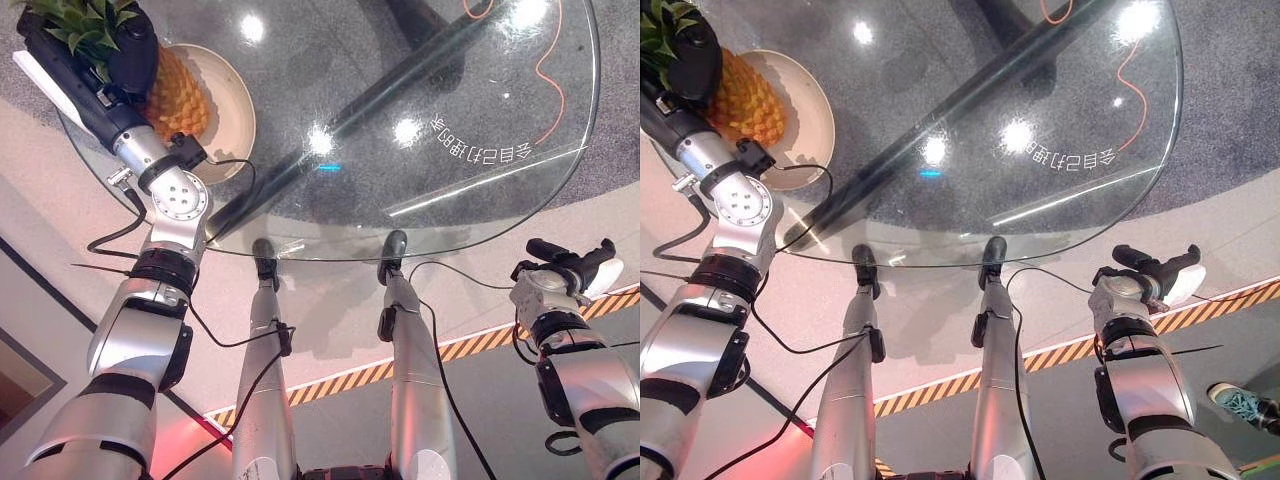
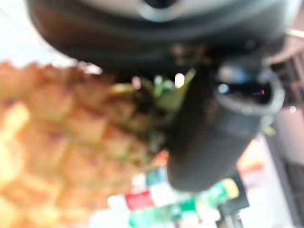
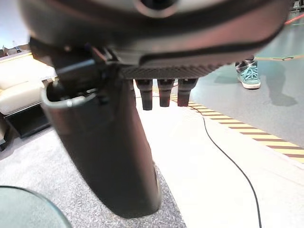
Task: Pick up the fruit to the plate
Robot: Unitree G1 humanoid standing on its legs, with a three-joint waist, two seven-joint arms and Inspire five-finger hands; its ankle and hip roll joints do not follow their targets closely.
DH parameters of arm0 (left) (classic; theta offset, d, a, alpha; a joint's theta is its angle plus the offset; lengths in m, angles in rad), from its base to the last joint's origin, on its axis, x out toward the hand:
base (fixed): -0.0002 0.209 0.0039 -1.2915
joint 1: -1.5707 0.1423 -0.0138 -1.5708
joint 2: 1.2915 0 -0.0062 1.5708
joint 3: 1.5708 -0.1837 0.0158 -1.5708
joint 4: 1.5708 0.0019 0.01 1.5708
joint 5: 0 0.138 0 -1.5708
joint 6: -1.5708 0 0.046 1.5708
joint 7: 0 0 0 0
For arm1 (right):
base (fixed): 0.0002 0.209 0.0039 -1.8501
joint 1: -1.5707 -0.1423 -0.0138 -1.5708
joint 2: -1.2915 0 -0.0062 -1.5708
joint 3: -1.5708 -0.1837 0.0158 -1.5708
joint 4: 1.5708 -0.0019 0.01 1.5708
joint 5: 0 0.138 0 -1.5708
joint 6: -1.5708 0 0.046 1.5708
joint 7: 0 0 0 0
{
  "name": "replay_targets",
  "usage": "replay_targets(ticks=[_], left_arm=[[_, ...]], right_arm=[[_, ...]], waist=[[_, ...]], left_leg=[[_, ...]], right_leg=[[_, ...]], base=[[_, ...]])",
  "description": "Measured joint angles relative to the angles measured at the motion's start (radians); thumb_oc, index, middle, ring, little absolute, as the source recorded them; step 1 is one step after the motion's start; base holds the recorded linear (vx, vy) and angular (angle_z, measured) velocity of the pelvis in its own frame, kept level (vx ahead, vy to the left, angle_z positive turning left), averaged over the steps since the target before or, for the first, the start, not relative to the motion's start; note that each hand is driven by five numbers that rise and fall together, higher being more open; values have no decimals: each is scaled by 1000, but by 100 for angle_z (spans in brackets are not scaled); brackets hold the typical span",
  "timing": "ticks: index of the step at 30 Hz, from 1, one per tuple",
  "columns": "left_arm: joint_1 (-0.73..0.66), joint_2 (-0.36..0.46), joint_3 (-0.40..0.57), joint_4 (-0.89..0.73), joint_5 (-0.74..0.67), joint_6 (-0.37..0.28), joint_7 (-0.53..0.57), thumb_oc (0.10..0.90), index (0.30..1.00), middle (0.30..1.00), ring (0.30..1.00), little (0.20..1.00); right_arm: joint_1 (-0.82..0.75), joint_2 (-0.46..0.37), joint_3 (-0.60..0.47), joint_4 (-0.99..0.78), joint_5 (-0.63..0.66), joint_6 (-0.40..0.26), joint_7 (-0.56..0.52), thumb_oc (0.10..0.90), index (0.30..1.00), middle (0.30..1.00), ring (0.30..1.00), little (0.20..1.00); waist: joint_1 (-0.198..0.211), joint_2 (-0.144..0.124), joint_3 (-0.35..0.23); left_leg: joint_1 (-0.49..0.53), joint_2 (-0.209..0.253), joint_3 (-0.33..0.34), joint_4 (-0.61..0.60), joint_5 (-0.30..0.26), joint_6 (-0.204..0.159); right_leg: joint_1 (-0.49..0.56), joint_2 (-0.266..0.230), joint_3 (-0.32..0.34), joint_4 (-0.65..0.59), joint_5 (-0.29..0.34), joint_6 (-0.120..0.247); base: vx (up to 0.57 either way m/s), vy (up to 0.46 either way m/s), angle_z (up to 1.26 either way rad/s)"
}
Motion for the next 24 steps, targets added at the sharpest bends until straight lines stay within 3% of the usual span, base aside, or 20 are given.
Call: replay_targets(ticks=[7, 8, 11, 14, 17, 24], left_arm=[[-8, 4, 0, 15, -4, 0, -13, 100, 300, 300, 300, 200], [-13, 5, 0, 16, -10, 0, -23, 174, 364, 364, 364, 274], [-27, 5, -4, 16, -35, 0, -38, 298, 469, 469, 469, 398], [-34, 5, -6, 16, -36, 0, -43, 333, 500, 500, 500, 433], [-35, 5, -9, 16, -38, 0, -44, 432, 585, 585, 585, 532], [-35, 5, -11, 15, -38, 0, -44, 443, 594, 594, 594, 543]], right_arm=[[-6, 2, 1, 0, 0, -1, 0, 800, 900, 900, 900, 900], [-6, 2, 1, 0, 0, -1, 0, 800, 900, 900, 900, 900], [-7, 2, 4, -1, -1, -1, 0, 800, 900, 900, 900, 900], [-7, 2, 5, -1, -2, -2, 0, 800, 900, 900, 900, 900], [-6, 2, 5, -1, -2, -5, 0, 800, 900, 900, 900, 900], [-7, 2, 6, -1, -3, -12, 0, 800, 900, 900, 900, 900]], waist=[[-12, -2, 0], [-12, -2, -1], [-13, -2, -1], [-13, -2, -1], [-13, -2, -1], [-10, -2, -1]], left_leg=[[0, 1, 0, -7, 1, 0], [0, 1, 0, -7, 1, 0], [0, 1, 0, -7, 1, 0], [0, 1, 0, -7, 1, 0], [0, 1, 0, -7, 1, 0], [0, 1, 0, -8, 1, 0]], right_leg=[[0, 1, -1, -5, 0, 0], [0, 1, -1, -5, 0, 0], [0, 2, -1, -6, 0, 0], [0, 2, -1, -6, 0, 0], [0, 2, -1, -6, 0, 0], [0, 2, -1, -7, 0, 0]], base=[[0, 0, 0], [0, 0, 0], [0, 0, 0], [0, 0, 0], [0, 0, 0], [0, 0, 0]])
